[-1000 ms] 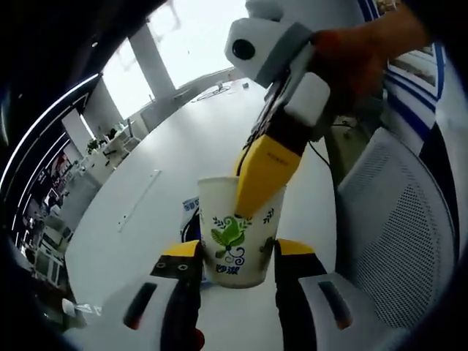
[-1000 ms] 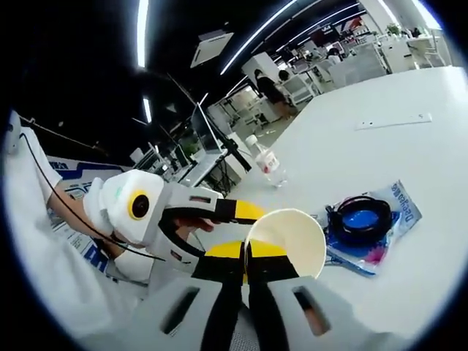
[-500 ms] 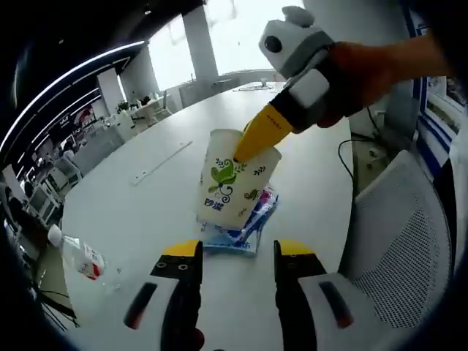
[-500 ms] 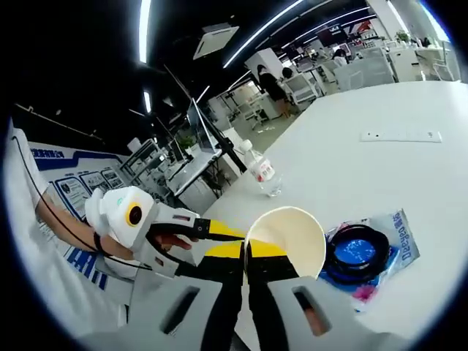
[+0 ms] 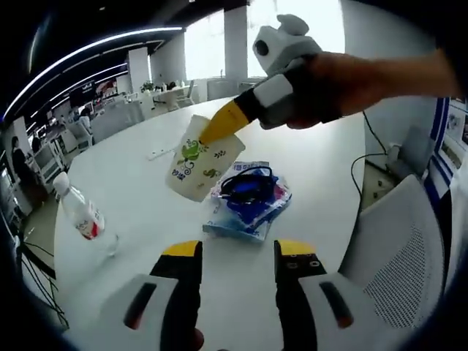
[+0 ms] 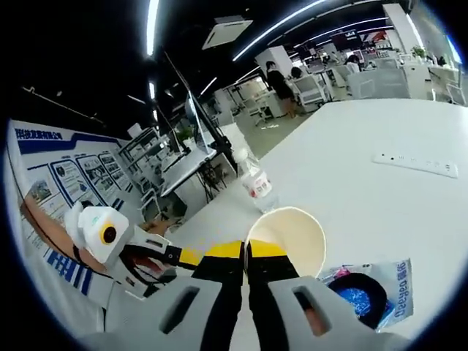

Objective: Arrange the tabletop items into an orderly group along one side of the table until the central work area is clear of visible clutter.

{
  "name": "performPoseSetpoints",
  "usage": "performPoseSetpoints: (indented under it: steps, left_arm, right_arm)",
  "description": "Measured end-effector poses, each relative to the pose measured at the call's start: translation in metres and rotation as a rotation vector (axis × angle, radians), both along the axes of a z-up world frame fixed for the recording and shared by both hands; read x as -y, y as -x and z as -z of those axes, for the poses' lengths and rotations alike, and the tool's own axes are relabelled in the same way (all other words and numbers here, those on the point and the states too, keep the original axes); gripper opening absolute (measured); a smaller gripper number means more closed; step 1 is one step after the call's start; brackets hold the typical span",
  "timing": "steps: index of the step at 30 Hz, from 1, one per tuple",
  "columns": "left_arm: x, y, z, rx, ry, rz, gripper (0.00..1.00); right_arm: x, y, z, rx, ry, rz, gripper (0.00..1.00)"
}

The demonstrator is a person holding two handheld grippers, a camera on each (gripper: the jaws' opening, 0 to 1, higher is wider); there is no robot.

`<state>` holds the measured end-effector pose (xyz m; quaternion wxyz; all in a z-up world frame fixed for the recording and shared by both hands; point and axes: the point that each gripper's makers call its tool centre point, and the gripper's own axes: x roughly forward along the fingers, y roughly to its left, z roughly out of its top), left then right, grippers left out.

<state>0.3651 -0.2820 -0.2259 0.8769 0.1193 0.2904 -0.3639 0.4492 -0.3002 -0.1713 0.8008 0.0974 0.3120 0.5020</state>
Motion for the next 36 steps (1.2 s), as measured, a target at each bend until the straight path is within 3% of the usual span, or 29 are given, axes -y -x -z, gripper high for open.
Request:
performPoseSetpoints:
  steps: [10,22,36]
  left_arm:
    - [-0.014,0.001,-0.002,-0.004,0.013,-0.030,0.38]
    - [-0.027,0.008,-0.001,-0.013,0.021,-0.053,0.38]
    - [-0.033,0.011,-0.009,0.000,0.020,-0.048,0.38]
  right_arm:
    - [-0.029,-0.018,0.019,0.008,0.064,-0.061,0.00]
    - [-0.077,-0.048,0.051,0.073,0.211,-0.185,0.00]
    - [-0.124,-0.065,0.087,0.224,0.430,-0.375,0.00]
